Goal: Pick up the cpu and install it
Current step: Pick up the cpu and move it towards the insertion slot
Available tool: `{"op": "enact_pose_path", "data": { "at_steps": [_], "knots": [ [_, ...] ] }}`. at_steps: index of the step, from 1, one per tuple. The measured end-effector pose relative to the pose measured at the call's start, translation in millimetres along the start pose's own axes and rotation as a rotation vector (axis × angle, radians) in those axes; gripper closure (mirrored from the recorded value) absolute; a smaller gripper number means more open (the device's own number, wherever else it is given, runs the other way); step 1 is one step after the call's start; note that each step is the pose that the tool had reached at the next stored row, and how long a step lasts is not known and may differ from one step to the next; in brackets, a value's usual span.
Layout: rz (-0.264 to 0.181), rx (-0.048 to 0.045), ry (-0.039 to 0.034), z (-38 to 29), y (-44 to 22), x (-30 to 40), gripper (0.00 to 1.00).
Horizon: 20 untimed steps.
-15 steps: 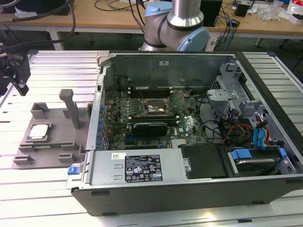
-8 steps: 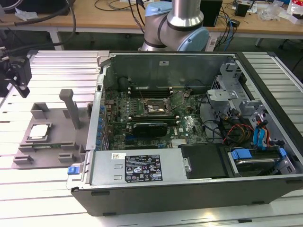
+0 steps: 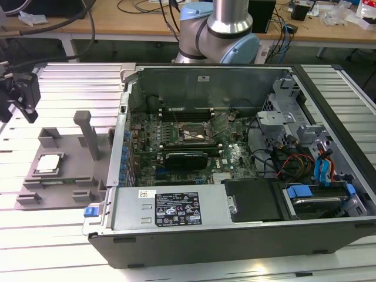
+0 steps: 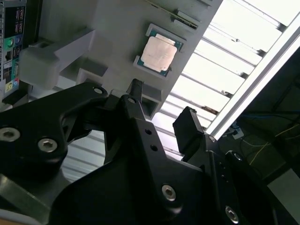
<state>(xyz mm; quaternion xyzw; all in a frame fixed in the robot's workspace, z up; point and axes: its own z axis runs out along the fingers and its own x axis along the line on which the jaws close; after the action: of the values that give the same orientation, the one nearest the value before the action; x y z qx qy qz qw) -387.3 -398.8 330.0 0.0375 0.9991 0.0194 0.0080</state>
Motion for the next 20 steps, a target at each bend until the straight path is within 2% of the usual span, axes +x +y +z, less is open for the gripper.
{"op": "enact_pose_path", "data": {
  "at_steps": [20],
  "knots": [
    [0.000, 0.0000, 0.0001, 13.5, -0.5, 0.2, 0.45]
  ]
}}
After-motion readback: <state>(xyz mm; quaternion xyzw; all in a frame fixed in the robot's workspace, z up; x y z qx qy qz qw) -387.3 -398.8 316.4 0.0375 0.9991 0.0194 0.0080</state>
